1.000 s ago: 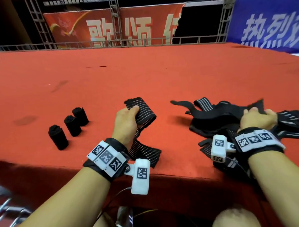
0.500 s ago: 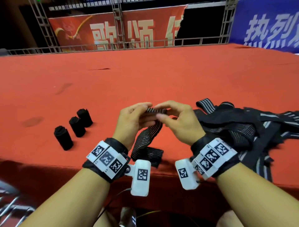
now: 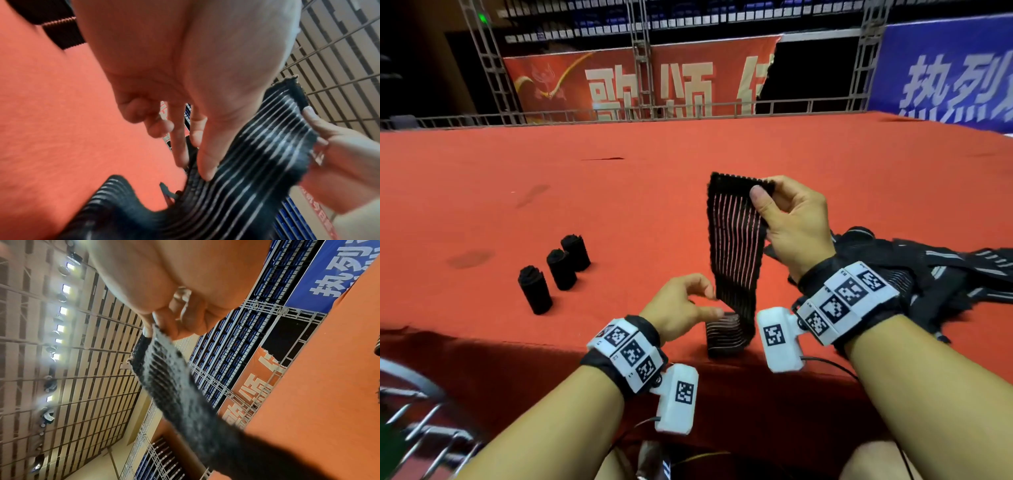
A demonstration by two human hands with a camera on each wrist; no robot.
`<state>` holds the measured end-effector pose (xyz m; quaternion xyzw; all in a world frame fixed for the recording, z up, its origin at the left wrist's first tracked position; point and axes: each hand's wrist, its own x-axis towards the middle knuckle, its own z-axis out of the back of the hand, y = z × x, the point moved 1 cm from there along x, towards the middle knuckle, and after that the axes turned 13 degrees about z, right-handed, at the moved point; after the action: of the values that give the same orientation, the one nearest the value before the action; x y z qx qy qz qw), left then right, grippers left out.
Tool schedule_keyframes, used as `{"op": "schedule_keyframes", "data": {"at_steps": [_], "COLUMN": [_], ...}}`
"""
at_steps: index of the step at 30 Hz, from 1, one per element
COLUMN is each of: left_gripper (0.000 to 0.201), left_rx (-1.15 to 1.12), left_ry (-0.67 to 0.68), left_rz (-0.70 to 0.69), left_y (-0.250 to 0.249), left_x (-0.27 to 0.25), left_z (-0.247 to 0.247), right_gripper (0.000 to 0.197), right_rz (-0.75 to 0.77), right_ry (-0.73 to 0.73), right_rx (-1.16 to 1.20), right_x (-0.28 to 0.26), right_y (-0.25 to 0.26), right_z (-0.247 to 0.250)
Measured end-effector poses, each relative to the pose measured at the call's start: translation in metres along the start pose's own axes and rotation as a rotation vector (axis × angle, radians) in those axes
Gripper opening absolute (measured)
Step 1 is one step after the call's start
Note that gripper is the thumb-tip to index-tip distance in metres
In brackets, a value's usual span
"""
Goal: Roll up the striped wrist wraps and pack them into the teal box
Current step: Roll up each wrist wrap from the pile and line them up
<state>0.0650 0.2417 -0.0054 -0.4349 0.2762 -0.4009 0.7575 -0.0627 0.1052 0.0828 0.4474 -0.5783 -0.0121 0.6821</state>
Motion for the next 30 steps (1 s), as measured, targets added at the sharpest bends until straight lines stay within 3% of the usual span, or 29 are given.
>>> {"op": "schedule_keyframes", "data": {"at_steps": [3, 5, 9, 12, 18, 25, 30], "left_gripper": [0.036, 0.045, 0.066, 0.086, 0.019, 0.012, 0.007], "left_rx": [-0.055, -0.054, -0.048, 0.006, 0.208, 0.194, 0.154], "left_ry": [0.112, 0.107, -0.226, -0.191, 0.081, 0.129, 0.264], "left_rz": [0.028, 0.03, 0.015, -0.019, 0.119, 0.196, 0.275], "left_y": [0.008, 0.014, 0.021, 0.023, 0.039, 0.059, 0.08], "left_x": [-0.007, -0.009, -0.009, -0.008, -0.005, -0.008, -0.013], "left_z": [-0.009, -0.013, -0.006, 0.002, -0.003, -0.01, -0.027], "right_gripper": [0.011, 0.012, 0.008, 0.01, 0.008, 0.006, 0.006], "right_rz": [-0.008, -0.03, -0.116, -0.11, -0.093, -0.115, -0.193], "right_ry": [-0.052, -0.043, 0.016, 0.068, -0.051, -0.151, -0.165], "right_rx": [0.054, 0.063, 0.156, 0.187, 0.131, -0.067, -0.039], "right_x": [0.006, 0.007, 0.0, -0.004, 0.011, 0.015, 0.009], "right_y": [0.013, 0.021, 0.038, 0.046, 0.043, 0.026, 0.007], "right_z": [0.003, 0.004, 0.001, -0.001, 0.001, 0.016, 0.007]}}
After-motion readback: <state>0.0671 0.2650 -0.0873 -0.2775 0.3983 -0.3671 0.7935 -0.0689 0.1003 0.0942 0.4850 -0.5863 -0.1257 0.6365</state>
